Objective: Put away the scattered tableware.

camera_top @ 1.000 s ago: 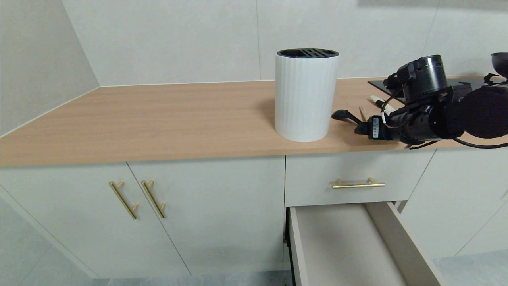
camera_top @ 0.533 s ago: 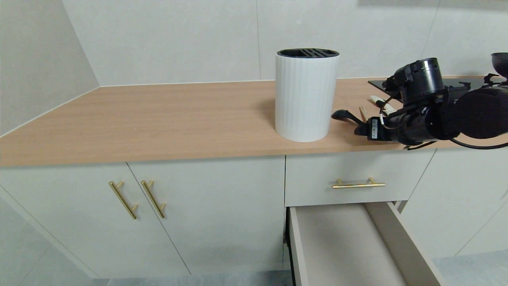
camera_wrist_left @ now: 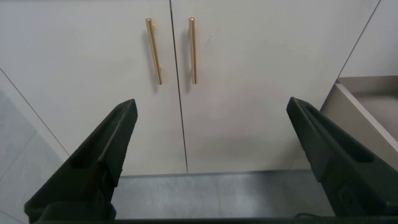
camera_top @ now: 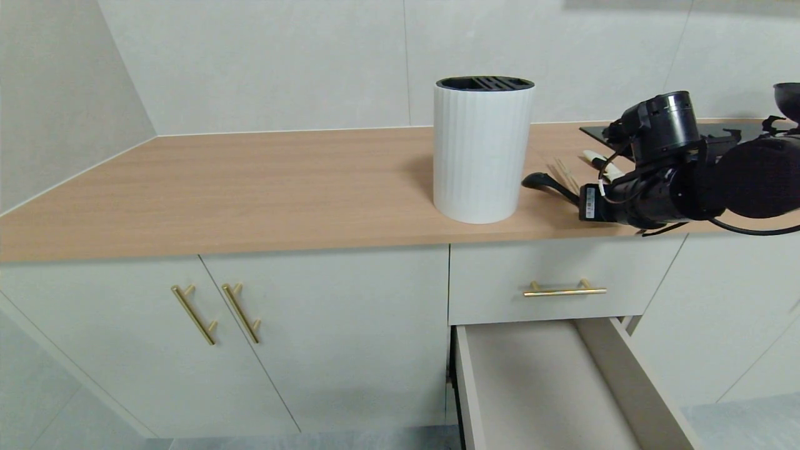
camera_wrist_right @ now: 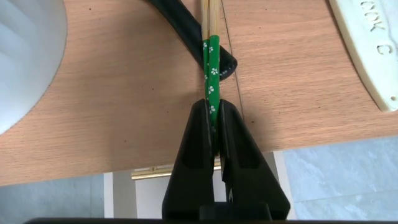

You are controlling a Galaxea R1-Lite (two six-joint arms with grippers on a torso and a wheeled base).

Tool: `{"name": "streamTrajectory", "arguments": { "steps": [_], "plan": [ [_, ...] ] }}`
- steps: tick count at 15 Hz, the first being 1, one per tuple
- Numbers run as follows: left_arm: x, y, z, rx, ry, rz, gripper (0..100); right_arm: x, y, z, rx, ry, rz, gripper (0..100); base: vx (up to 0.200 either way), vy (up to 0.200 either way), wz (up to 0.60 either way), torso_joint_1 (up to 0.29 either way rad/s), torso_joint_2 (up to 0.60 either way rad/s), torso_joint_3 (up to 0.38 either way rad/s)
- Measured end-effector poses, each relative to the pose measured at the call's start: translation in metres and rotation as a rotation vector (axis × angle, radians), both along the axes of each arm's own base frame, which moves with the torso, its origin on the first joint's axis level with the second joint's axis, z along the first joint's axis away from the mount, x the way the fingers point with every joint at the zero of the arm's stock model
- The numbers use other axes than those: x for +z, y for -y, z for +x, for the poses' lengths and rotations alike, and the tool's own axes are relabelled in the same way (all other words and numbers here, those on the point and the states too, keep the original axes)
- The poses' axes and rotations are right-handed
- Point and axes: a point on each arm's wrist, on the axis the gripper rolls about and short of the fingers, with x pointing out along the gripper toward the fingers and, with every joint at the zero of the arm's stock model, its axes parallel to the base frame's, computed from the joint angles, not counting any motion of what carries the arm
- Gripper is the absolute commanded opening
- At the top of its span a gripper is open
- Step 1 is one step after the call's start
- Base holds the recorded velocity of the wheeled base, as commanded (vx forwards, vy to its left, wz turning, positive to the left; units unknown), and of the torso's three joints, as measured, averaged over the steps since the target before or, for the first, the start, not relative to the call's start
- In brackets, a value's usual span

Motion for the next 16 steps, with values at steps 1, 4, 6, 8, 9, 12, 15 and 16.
{"name": "streamTrajectory", "arguments": {
  "steps": [1,4,6,8,9,12,15,16],
  "plan": [
    [0.0,0.0,0.0,0.0,0.0,0.0,100,0.0,0.0,0.0,-0.001,0.001,0.002,0,0.0,0.0,0.0,0.0,0.0,0.0],
    [0.0,0.0,0.0,0.0,0.0,0.0,100,0.002,0.001,-0.002,-0.002,0.006,0.005,0,0.0,0.0,0.0,0.0,0.0,0.0],
    [0.0,0.0,0.0,0.0,0.0,0.0,100,0.007,0.002,-0.006,-0.002,0.016,0.011,0,0.0,0.0,0.0,0.0,0.0,0.0],
    [0.0,0.0,0.0,-0.001,0.0,0.0,100,0.013,0.004,-0.013,-0.006,0.03,0.025,0,0.0,0.0,0.0,0.0,0.0,0.0],
    [0.0,0.0,0.0,0.0,0.0,0.0,100,0.016,0.006,-0.018,-0.005,0.036,0.029,0,0.0,0.0,0.0,0.0,0.0,0.0],
    [0.0,0.0,0.0,0.0,0.0,0.0,100,0.023,0.012,-0.04,0.002,0.041,0.034,0,0.0,0.0,0.0,0.0,0.0,0.0],
    [0.0,0.0,0.0,0.0,0.0,0.0,100,0.028,0.021,-0.073,0.072,0.038,0.068,0,0.0,0.0,0.0,0.0,0.0,0.0],
    [0.0,0.0,0.0,0.0,0.0,0.0,100,0.03,0.024,-0.086,0.121,0.036,0.089,0,0.0,0.0,0.0,0.0,0.0,0.0]
  ]
}}
